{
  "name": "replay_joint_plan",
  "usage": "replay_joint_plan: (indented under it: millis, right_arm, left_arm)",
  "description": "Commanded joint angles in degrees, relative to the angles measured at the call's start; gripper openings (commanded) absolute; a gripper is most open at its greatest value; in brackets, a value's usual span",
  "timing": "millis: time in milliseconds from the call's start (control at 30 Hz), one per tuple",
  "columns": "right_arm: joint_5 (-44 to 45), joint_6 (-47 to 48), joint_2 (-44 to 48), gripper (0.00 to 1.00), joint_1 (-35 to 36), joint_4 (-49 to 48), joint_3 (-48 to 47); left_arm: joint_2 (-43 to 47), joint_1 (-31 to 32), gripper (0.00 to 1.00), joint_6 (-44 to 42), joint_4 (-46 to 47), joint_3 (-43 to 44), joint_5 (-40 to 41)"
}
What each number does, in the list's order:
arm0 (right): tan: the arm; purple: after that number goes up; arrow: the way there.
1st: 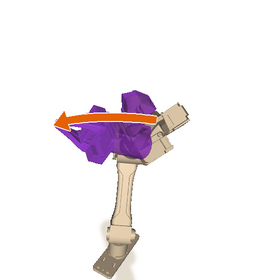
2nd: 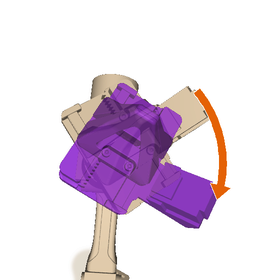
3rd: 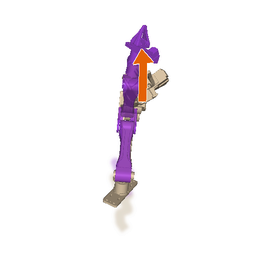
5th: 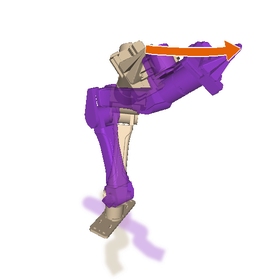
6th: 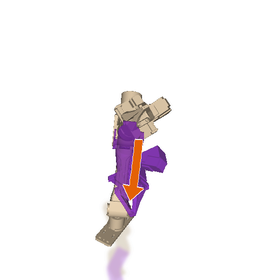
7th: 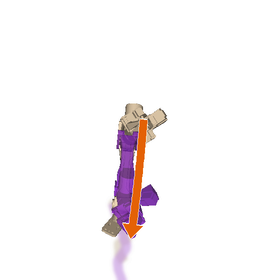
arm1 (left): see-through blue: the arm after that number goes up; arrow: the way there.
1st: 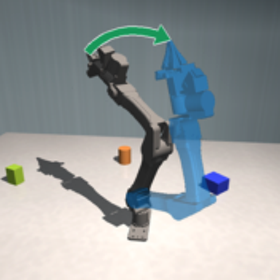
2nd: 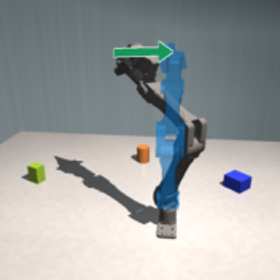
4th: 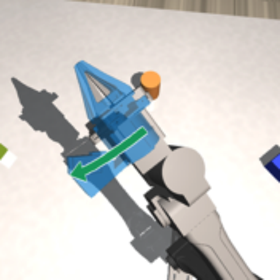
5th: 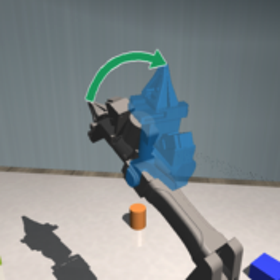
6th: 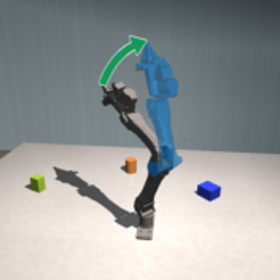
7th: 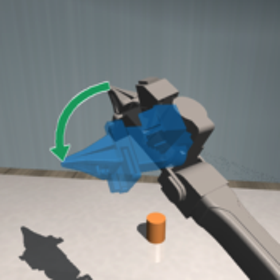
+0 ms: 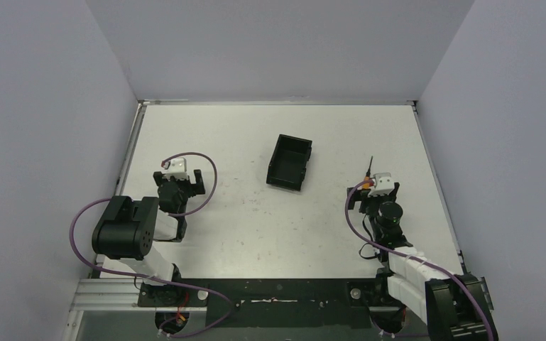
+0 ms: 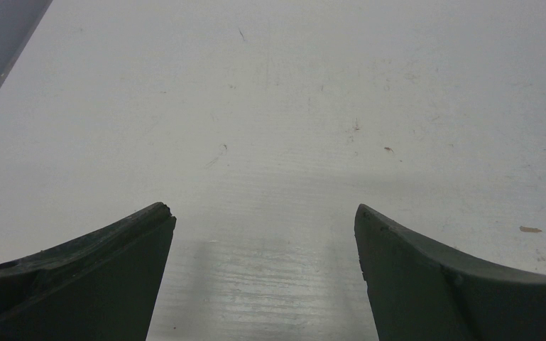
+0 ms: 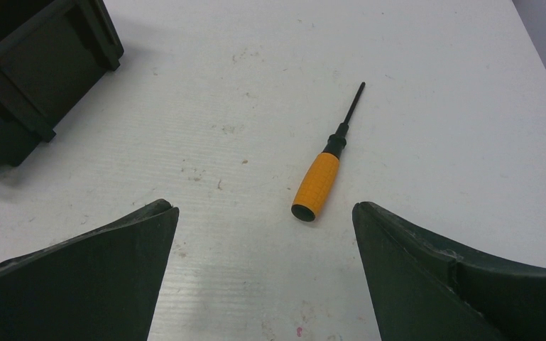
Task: Put the screwdriver in the bin
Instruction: Pick up the screwdriver from the center of the board.
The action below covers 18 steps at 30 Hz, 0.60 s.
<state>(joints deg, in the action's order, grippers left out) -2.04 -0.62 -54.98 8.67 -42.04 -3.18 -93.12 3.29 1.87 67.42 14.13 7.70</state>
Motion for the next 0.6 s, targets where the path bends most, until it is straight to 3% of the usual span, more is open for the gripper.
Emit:
replay_joint_plan:
  millis: [0, 167, 367, 567]
  right_arm:
    - [0.4, 0.2, 3.0, 1.00, 0.0, 2.7, -3.8]
    - [1.9, -1.4, 4.5, 1.00, -0.1, 16.3, -12.1]
    - [4.2, -6.3, 3.4, 1.00, 0.0, 38.3, -28.5]
    - [8.7, -15.5, -4.4, 1.00, 0.1, 66.4, -47.4]
  left_arm:
    - [0.9, 0.0, 0.97, -0.1, 2.0, 0.4, 0.3]
    - [0.8, 0.1, 0.97, -0.1, 2.1, 0.4, 0.3]
    - [0.9, 0.1, 0.97, -0.1, 2.0, 0.4, 0.3]
    - [0.9, 0.1, 0.97, -0.1, 2.1, 0.4, 0.3]
